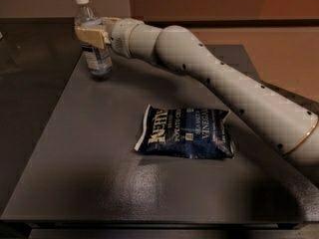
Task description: Place blue plastic bottle upright
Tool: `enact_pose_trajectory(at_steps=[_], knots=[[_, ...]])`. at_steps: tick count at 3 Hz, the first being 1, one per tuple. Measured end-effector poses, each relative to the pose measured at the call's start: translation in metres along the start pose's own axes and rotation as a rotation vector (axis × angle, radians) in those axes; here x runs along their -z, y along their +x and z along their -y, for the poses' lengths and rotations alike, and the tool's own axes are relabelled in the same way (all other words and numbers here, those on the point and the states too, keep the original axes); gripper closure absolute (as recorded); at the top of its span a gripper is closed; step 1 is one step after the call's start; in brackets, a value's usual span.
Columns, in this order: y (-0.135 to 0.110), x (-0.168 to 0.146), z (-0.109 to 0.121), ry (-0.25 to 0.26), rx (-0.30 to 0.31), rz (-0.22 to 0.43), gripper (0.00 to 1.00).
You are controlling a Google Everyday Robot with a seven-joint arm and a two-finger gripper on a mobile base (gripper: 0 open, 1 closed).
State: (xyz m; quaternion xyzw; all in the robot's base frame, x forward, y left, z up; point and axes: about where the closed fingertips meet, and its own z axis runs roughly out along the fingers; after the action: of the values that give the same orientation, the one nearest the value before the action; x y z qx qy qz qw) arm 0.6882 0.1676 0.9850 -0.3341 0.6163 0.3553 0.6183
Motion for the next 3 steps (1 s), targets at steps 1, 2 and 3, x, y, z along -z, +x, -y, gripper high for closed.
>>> enact_pose_trajectory(at_steps=[1,2,3], knots=[[0.008,-0.001,-0.005,0.002,-0.005,-0.015,0.6],[0.016,0.0,-0.007,0.015,0.003,-0.033,0.36],[0.023,0.003,-0.009,0.03,0.015,-0.024,0.13]])
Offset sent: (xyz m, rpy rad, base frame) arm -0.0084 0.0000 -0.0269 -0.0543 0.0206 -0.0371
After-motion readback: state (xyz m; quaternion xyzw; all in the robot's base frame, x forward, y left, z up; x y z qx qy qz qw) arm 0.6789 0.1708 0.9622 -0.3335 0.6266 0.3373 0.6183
